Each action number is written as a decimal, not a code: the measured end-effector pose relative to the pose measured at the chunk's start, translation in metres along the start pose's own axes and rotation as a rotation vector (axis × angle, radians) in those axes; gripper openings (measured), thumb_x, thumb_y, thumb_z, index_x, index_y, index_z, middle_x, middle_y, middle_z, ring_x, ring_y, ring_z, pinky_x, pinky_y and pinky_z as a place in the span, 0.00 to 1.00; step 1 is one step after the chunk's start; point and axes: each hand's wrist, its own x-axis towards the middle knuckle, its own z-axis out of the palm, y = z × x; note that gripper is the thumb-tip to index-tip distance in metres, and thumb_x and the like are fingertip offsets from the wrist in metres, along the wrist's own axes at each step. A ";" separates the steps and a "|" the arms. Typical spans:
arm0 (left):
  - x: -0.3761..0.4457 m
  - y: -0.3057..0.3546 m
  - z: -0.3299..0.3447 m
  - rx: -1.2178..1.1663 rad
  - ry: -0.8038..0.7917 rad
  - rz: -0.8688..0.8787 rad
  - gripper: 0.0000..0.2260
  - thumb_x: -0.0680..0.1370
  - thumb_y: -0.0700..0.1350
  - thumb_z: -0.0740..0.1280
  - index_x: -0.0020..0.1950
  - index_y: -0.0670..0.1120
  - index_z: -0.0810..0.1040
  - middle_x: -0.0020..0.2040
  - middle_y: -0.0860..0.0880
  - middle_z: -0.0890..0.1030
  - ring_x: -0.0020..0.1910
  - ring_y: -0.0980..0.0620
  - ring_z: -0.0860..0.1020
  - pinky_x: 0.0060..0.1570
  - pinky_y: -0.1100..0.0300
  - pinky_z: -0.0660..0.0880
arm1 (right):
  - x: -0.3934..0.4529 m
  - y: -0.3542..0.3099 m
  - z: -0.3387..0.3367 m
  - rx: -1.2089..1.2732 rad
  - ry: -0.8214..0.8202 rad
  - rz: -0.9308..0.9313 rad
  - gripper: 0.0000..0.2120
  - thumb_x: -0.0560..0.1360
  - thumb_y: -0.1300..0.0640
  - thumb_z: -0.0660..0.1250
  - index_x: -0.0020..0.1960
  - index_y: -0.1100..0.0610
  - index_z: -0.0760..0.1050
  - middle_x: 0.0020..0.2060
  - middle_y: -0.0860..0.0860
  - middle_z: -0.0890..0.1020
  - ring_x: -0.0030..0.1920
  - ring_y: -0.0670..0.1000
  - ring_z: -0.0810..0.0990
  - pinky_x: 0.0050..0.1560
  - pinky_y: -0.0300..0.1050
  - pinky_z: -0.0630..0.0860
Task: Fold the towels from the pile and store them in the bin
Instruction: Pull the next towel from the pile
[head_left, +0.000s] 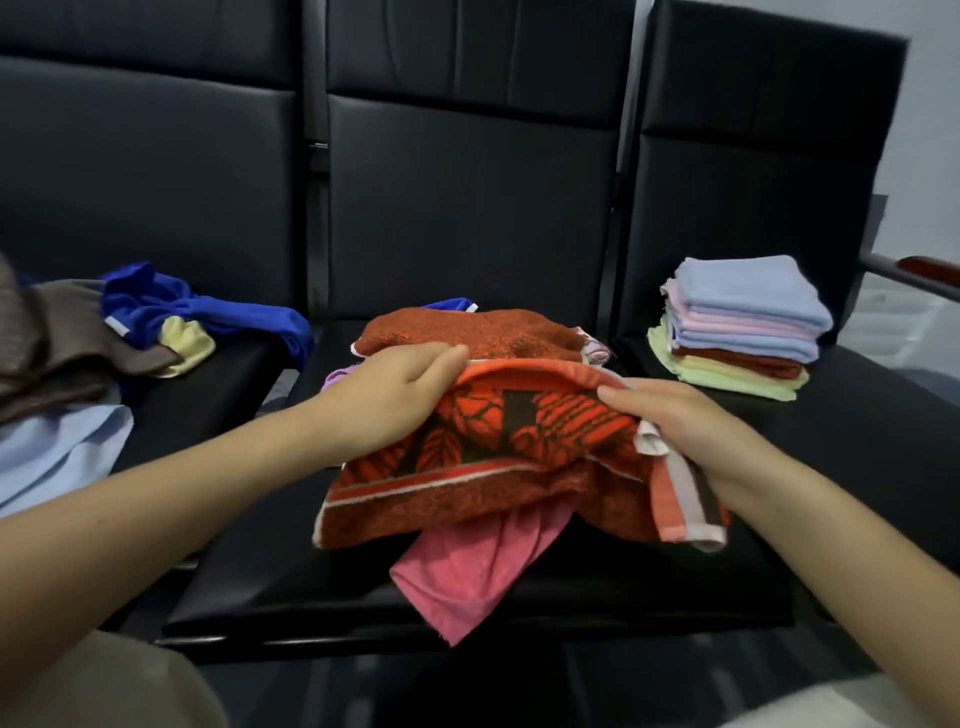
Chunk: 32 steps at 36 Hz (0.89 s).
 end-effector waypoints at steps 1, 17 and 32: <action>0.001 0.001 -0.001 0.122 -0.027 0.042 0.21 0.80 0.60 0.54 0.40 0.45 0.72 0.36 0.51 0.76 0.38 0.56 0.75 0.44 0.57 0.70 | 0.002 -0.002 0.001 0.021 -0.008 0.034 0.10 0.77 0.58 0.66 0.52 0.61 0.83 0.46 0.59 0.86 0.44 0.54 0.85 0.49 0.44 0.81; 0.022 -0.057 0.009 0.592 -0.227 0.283 0.27 0.73 0.68 0.54 0.71 0.61 0.66 0.61 0.57 0.74 0.56 0.57 0.76 0.50 0.63 0.70 | 0.038 0.041 0.008 -1.359 0.255 -0.593 0.16 0.65 0.60 0.73 0.52 0.54 0.77 0.47 0.50 0.78 0.50 0.57 0.78 0.45 0.50 0.74; 0.012 -0.068 0.021 0.661 -0.126 0.468 0.21 0.72 0.56 0.58 0.61 0.51 0.78 0.46 0.51 0.75 0.42 0.49 0.79 0.35 0.56 0.76 | 0.047 0.029 -0.044 -1.202 0.415 -0.243 0.06 0.71 0.53 0.73 0.43 0.47 0.76 0.34 0.46 0.75 0.39 0.50 0.75 0.34 0.45 0.64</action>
